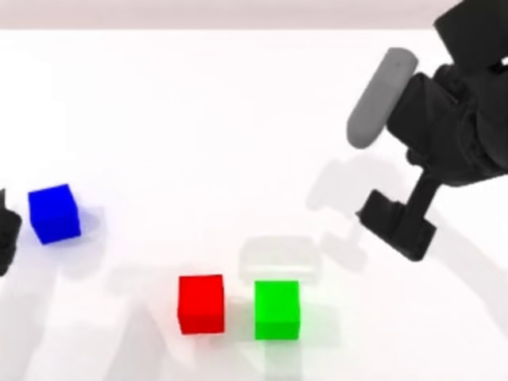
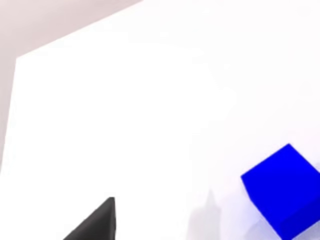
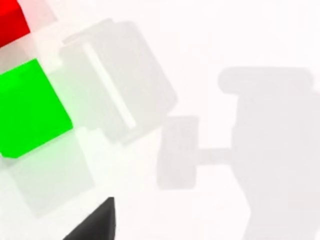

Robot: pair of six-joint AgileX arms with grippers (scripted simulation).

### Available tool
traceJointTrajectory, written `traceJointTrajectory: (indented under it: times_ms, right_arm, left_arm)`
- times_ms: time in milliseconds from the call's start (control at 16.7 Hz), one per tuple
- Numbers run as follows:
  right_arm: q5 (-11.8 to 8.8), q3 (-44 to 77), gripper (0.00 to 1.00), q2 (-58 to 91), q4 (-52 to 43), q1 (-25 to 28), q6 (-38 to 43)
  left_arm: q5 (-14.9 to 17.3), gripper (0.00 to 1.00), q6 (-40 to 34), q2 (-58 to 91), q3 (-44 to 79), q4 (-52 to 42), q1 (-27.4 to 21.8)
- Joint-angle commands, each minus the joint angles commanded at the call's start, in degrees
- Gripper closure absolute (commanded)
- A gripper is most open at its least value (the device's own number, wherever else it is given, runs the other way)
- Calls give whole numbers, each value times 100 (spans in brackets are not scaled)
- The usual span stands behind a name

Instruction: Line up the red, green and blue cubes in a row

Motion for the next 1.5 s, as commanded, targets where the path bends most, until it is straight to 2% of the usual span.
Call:
traceJointTrajectory:
  times_ms: [360,780,1080,1500]
  right_arm:
    - [-73,-3035,0,-3649,1963,-1581,1196]
    - [107,-5872,0,-6789,3824,-2916,2260]
    - [241,-6790,0,-7935,4545,-3347,2629]
    - [249,-6833,0,-7996,4583,-3367,2647]
  left_arm:
    - [-33,0,2053,3569,2419,-1916,-116]
    - [-34,0,3992,6639,4786,-3693,-246]
    - [-8,0,4660,7663,5671,-4252,-290]
    - [-6,0,4707,7733,5712,-4262,-265]
